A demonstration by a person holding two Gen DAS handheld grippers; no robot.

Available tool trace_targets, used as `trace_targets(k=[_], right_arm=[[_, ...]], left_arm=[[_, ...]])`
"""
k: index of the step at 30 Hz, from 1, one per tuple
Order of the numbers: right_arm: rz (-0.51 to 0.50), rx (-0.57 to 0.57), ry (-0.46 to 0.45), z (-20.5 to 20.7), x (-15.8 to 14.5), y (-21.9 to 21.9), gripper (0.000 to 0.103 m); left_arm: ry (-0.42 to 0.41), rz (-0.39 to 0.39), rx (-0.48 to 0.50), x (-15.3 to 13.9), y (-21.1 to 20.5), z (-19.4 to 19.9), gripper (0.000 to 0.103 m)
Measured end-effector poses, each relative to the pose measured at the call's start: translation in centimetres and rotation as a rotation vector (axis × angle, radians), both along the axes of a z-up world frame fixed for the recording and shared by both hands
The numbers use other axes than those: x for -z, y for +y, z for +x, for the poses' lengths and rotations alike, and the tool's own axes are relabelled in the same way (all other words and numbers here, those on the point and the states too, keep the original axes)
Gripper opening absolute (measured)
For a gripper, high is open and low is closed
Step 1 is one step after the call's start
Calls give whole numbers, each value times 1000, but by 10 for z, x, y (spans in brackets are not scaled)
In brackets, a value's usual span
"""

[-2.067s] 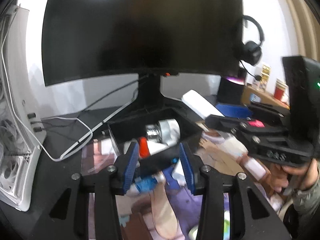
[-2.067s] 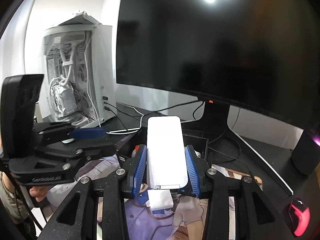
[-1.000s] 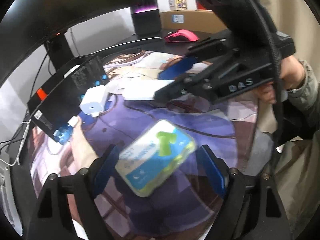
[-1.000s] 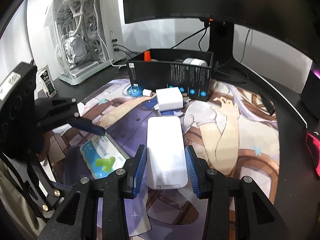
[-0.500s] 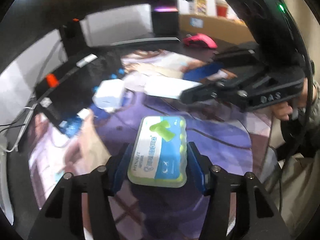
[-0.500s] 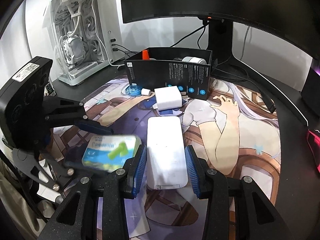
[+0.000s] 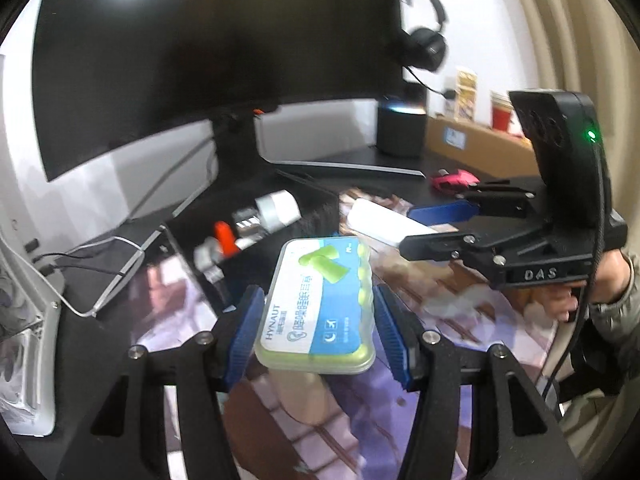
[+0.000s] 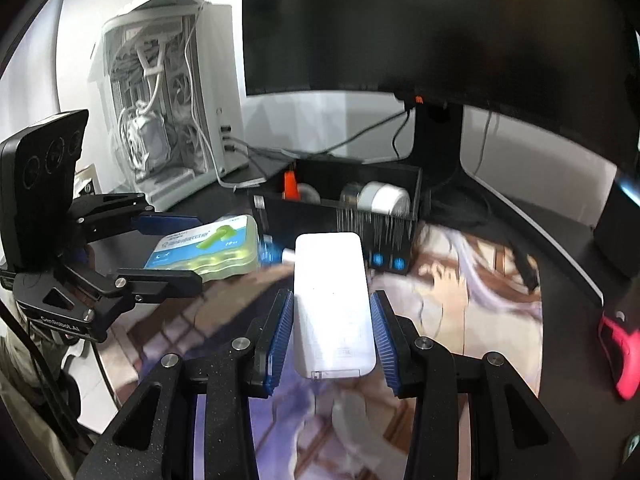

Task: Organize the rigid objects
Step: 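Carry the green box with the left gripper while the right carries the power bank over the black box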

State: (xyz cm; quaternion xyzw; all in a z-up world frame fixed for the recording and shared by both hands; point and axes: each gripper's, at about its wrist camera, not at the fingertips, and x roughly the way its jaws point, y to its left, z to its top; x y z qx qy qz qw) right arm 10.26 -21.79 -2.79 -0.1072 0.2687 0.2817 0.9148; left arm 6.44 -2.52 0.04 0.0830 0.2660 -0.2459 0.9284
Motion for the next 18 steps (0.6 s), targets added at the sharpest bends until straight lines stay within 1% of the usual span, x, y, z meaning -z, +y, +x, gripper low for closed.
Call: trace_targets(k=[7,11,14,18], right_arm=[[18,-2,-70,25,-30,20,40],[31,7,-101,45,-45,31,40],[31,20,-115,62,-51,39,40],[26,40,-90,87,-46,44,40]], left_arm=[[-60,-28,-81,-24,13,32,55],[-92,-26,-144,-31,13,54,55],[-91,-50,-176,-33,15,74,55],[-60,-67,-214,-26,18,102,55]])
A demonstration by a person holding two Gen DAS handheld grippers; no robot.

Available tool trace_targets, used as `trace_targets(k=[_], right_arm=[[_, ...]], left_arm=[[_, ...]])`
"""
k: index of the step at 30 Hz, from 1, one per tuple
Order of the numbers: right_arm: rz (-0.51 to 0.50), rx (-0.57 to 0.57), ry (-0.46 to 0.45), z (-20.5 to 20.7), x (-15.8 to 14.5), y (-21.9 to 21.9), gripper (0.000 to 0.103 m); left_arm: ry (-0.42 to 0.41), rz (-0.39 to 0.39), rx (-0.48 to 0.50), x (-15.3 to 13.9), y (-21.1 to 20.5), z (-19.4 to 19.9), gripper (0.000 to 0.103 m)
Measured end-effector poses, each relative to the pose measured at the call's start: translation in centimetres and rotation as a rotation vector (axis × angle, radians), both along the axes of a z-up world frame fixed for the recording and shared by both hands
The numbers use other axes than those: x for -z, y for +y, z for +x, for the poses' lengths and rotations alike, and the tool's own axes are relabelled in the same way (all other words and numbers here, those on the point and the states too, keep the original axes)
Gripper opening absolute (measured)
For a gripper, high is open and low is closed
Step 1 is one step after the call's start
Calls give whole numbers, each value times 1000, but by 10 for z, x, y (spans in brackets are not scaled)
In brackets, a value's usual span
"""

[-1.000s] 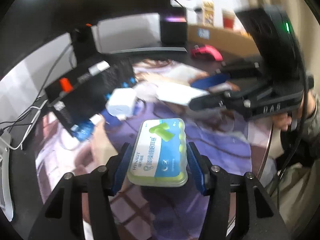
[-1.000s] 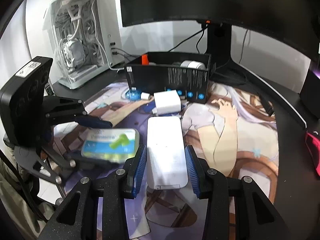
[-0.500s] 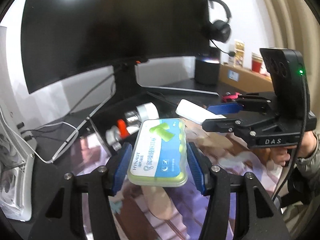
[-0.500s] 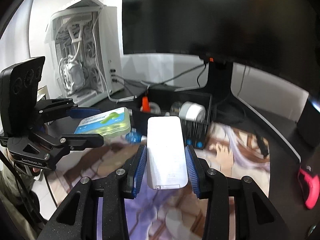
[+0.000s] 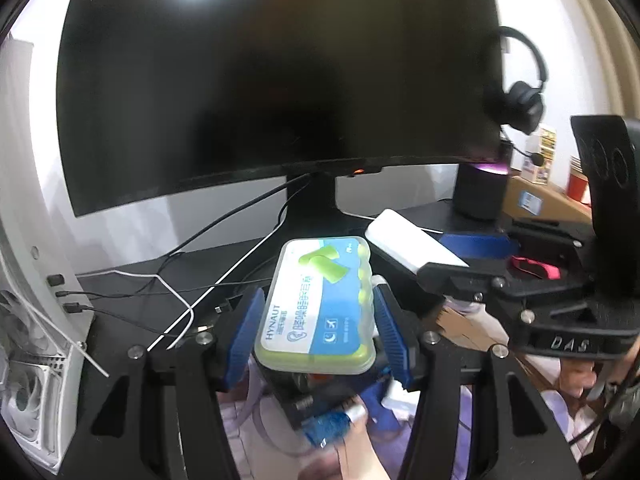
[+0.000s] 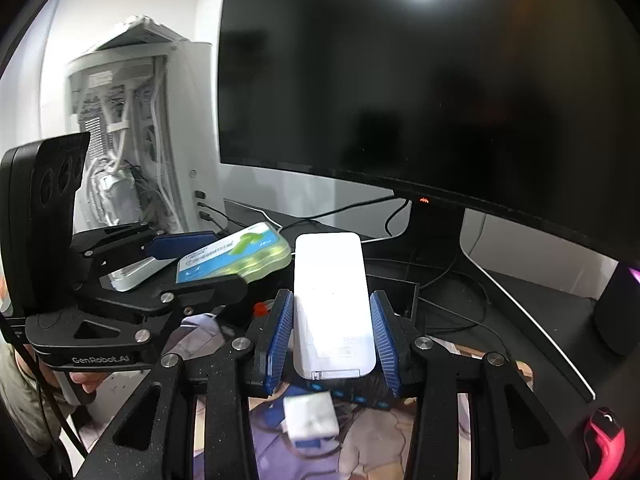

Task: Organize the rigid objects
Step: 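Carry the green box with the left gripper while the right carries the power bank over the black box, then open both grippers to drop the green box and power bank into the black box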

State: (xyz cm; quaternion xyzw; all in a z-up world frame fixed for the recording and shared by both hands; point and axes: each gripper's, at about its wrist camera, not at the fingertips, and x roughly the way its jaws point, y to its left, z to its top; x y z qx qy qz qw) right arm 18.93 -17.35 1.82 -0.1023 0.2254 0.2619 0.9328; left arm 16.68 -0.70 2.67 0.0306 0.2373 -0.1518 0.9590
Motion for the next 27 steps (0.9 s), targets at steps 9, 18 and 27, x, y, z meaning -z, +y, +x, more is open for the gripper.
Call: trace_targets(k=[9,18,27], right_arm=[[-22,48,118,53,36,-8,40],[-28,47,126,55,41,-7,40],[-16,39,130,41,40,-19,40]], left_arm=[[82,3,-16,27,0,28,55],[97,7,-8,33,0,27,48],[85,-12,2,29,6,3,49]])
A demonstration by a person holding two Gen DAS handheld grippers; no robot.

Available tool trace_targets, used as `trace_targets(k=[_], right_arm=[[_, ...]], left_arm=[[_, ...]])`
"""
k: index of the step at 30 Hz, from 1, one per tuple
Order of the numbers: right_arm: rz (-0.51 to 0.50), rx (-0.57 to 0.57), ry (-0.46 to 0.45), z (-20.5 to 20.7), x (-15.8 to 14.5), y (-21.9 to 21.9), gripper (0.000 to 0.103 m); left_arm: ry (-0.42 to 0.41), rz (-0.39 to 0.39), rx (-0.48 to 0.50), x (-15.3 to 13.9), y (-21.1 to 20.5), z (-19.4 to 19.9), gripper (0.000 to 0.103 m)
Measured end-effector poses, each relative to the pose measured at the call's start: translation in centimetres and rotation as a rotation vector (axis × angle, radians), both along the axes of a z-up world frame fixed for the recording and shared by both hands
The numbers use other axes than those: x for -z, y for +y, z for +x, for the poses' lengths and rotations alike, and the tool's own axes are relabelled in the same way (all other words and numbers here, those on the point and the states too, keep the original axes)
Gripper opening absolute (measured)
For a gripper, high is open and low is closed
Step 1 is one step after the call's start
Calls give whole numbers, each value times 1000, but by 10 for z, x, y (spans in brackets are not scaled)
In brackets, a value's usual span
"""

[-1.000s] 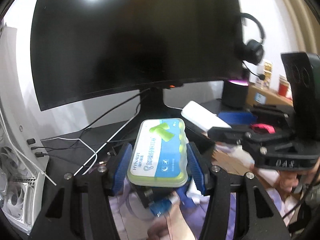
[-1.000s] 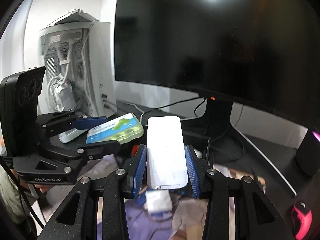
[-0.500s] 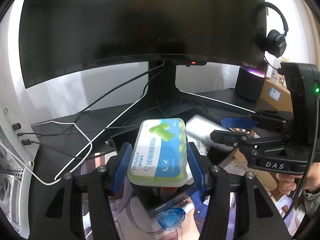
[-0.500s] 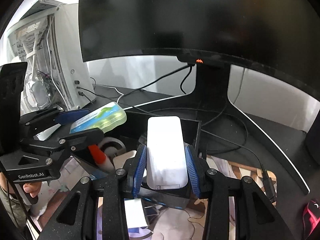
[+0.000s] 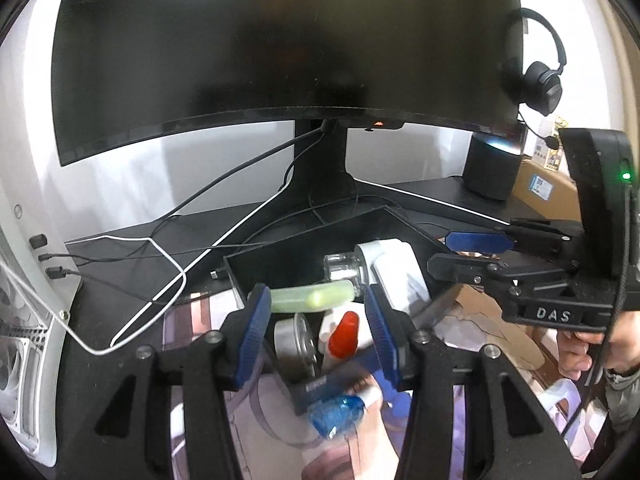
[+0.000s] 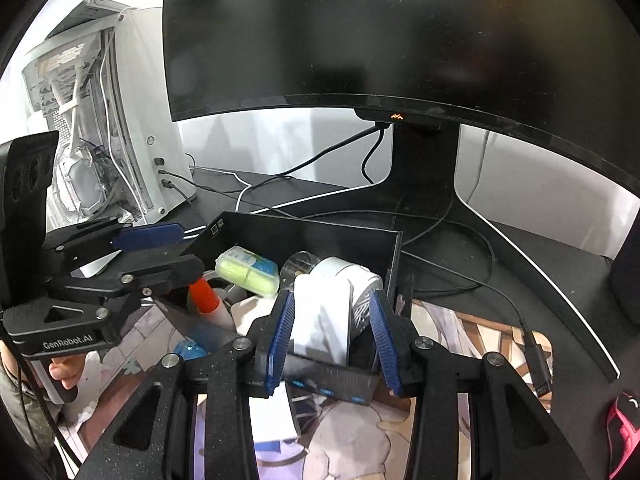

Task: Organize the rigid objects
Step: 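Open both grippers to drop the green box and power bank into the black box, then grasp the white wall charger with the right gripper while the left approaches the blue bottle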

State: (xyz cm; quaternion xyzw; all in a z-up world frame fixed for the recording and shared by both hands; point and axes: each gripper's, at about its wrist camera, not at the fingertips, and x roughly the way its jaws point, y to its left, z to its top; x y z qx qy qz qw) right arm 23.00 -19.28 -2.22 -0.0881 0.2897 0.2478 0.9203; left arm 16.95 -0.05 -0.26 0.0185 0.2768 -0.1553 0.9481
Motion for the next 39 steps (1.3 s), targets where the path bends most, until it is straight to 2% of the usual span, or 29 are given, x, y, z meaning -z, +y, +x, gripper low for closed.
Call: trace_targets(k=[6,10,13,15,20,25,29,33,34,39], right_arm=[[5,-13,7,-20,2,-12,40],[7,-24,6,-37,5,-18,40],[2,-37,12,-47,9,-20,40],[-6,-51,26,-53,15,-20,40],[-24,-78,66,-55,32,-12,40],[-34,-86,85,-52,40,-6,40],[-45,-88,102,-49,46,-4,40],[-57,-103,115,-48,54,1,50],[-62,-108,116,-48,54,2,51],[-69,-110,109,-48,54,5,53]], left_arm=[[-15,4,18,2,2,-27,49],[-16,7,34,9,3,-44,59],[21,19,60,18,1,-50,59],[63,19,86,27,-3,-49,59],[93,63,96,40,-12,-48,59],[143,59,101,50,-13,-42,59],[152,47,95,50,-11,-41,60],[171,62,95,54,-14,-38,63],[175,64,96,55,-14,-38,66],[207,68,97,59,-16,-33,66]])
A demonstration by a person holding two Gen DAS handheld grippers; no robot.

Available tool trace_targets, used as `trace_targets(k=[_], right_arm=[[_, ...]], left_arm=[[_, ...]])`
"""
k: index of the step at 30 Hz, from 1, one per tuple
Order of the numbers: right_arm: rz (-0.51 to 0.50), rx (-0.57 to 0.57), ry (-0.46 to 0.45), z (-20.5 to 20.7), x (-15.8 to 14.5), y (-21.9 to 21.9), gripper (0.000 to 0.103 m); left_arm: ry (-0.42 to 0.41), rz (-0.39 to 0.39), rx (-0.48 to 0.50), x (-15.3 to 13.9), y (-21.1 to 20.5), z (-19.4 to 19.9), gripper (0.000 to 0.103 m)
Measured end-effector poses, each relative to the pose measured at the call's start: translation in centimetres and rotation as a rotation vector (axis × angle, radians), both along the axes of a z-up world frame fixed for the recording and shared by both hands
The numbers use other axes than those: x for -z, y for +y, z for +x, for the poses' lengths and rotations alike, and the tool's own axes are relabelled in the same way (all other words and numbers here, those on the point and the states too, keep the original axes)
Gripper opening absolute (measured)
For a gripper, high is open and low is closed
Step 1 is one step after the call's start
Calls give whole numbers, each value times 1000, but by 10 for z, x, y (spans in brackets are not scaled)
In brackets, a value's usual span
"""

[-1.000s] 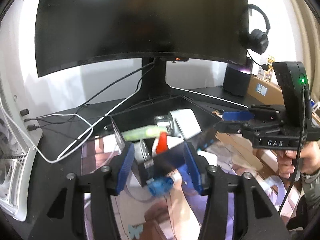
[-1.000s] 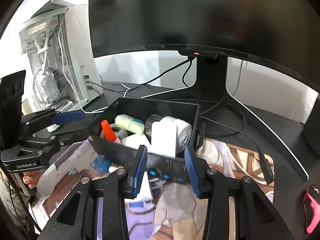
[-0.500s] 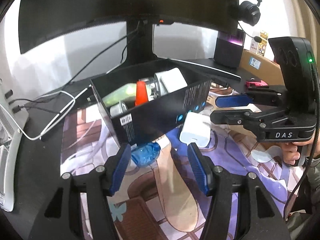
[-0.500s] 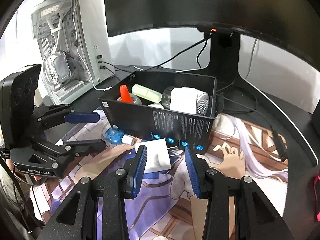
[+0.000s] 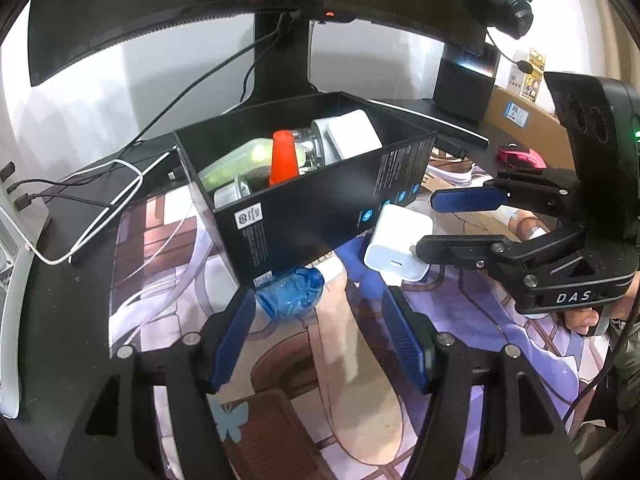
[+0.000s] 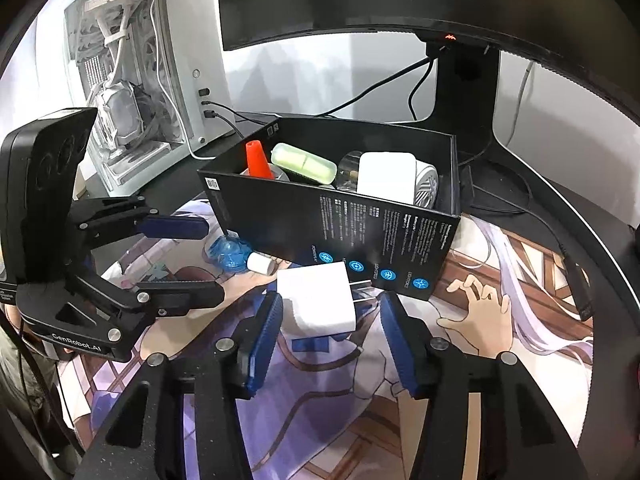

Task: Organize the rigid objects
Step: 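Grasp the white wall charger with the right gripper while the left approaches the blue bottle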

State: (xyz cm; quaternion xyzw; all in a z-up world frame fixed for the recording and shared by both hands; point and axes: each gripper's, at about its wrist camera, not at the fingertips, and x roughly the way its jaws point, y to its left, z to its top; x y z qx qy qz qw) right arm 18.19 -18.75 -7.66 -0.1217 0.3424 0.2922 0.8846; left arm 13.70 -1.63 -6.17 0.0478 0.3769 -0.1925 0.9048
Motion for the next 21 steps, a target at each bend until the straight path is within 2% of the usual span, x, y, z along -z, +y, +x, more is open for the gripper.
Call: trace_targets(k=[9,14,19,21], right_arm=[[-27,-23,0,-4,1,8,53],[-33,-61,18,-13,2,12,53],[0,-103,71,-20,2,12,53],[11,-118,79,-24,0,10,53]], left_arm=[[21,15,-2,3,-2,1,66],[38,52,44,7,-15,-13,66],[75,32,128,10,-26,-30,66],[58,44,132,8,-28,-35,66]])
